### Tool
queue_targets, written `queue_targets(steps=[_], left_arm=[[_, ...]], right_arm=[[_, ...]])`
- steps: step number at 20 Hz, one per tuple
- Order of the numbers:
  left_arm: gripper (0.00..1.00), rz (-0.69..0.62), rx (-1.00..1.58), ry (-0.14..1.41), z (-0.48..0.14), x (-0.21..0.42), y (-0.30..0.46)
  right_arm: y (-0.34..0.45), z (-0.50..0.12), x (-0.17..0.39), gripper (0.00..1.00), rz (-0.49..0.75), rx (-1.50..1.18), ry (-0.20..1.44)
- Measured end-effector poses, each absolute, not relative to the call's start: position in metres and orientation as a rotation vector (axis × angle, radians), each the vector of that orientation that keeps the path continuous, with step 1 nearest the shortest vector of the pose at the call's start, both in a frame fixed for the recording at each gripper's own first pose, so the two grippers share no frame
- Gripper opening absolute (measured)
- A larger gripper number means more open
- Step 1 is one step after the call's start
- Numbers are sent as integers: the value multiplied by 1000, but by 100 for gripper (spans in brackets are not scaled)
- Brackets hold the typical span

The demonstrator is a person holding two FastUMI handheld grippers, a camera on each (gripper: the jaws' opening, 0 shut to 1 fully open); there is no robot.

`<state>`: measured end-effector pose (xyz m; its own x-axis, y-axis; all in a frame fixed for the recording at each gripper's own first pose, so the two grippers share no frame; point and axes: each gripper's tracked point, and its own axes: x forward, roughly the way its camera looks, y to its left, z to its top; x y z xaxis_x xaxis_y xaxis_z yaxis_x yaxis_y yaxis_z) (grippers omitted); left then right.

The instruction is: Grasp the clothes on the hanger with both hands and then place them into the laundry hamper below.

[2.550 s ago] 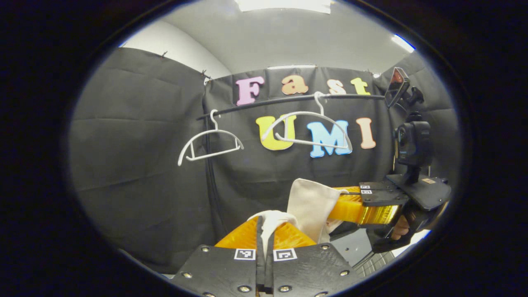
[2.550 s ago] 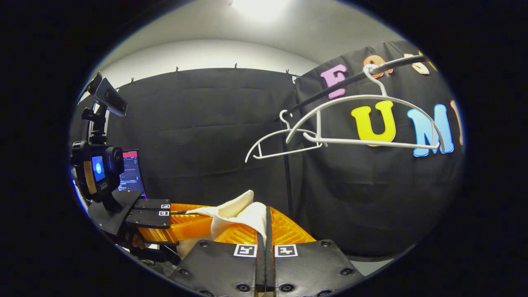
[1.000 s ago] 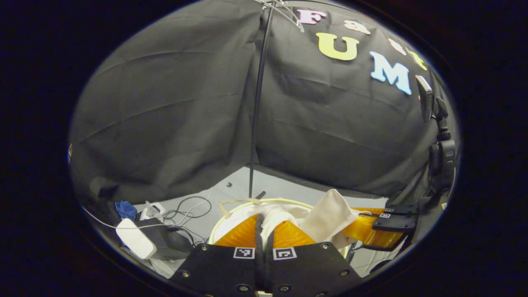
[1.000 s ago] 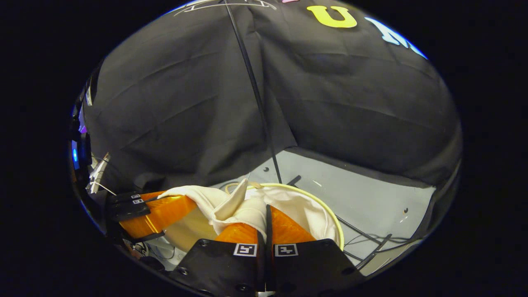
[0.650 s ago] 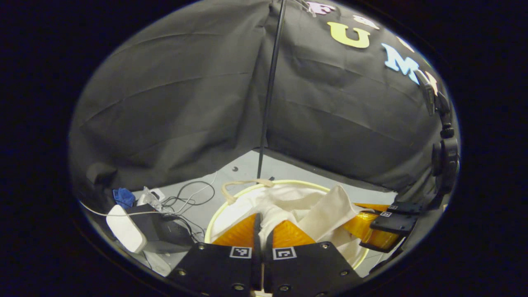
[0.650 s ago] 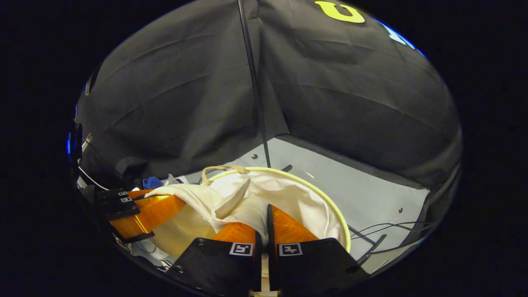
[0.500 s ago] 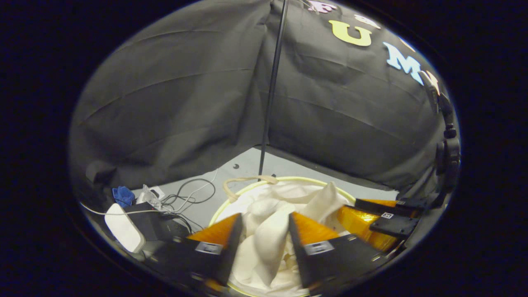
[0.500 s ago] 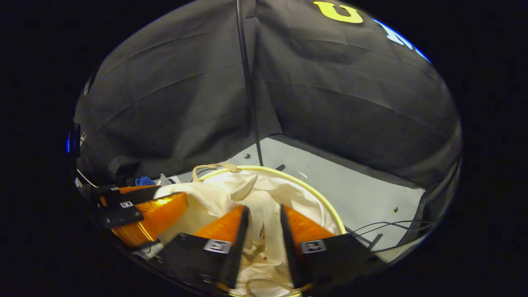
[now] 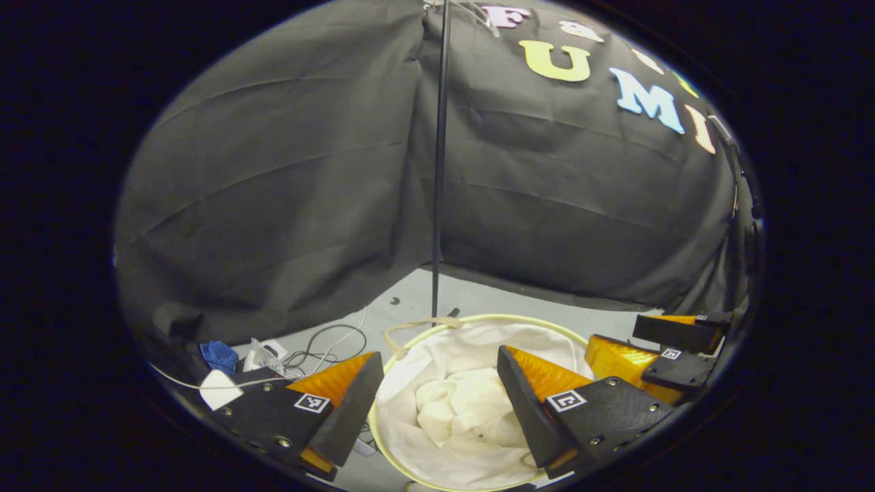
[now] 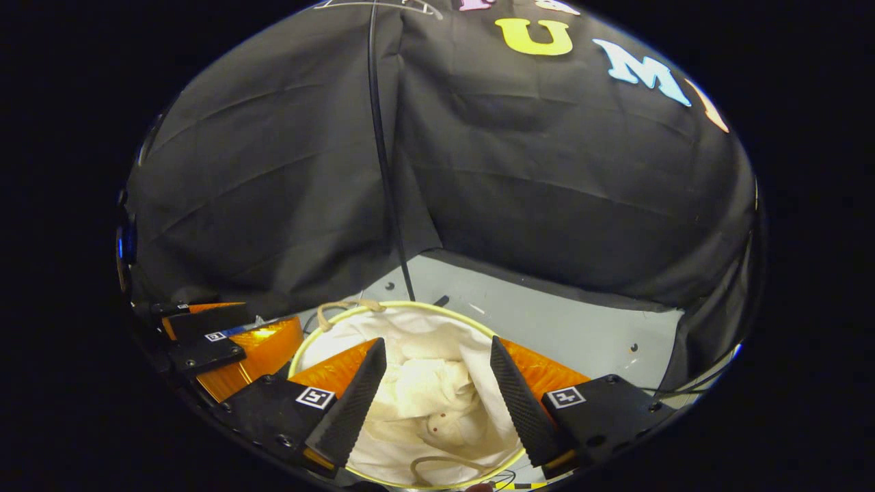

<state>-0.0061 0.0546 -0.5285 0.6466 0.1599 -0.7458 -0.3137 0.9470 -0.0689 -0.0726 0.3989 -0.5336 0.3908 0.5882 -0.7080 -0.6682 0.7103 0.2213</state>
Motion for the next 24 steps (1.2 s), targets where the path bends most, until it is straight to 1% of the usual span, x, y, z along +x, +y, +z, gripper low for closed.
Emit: queue_targets(steps=[2,4,8,9,11,12,13,14,15,16,17,18,19,20,24], left_arm=[[97,247,-177,784,-490,0,62],[98,227,-166,736,-451,4,69],[98,218,-143,677,-386,6,81],[98,215,-141,668,-370,6,82],[99,200,-129,616,-330,13,85],[98,190,-119,590,-310,15,86],[98,179,-113,559,-287,17,87],[99,167,-105,528,-266,18,89],[99,158,-97,497,-245,21,91],[99,150,-93,470,-224,23,93],[99,142,-89,443,-204,21,95],[99,136,-83,417,-184,20,97],[99,130,-75,393,-165,21,98],[99,122,-68,370,-150,24,98],[99,88,-37,301,-88,17,95]], right_arm=[[396,-493,-60,96,779,-70,795],[389,-450,-49,96,758,-39,737],[385,-362,-34,96,740,3,611],[382,-343,-32,93,742,-1,580],[373,-310,-31,93,748,-10,528],[368,-294,-32,96,749,-12,504],[363,-277,-34,93,747,-11,479],[357,-260,-37,96,743,-7,452],[351,-243,-39,96,737,-5,425],[345,-229,-40,93,730,-4,398],[338,-213,-39,96,721,-2,368],[331,-198,-36,93,708,3,343],[324,-186,-35,96,694,11,321],[316,-176,-35,94,680,20,304],[280,-140,-31,96,606,44,233]])
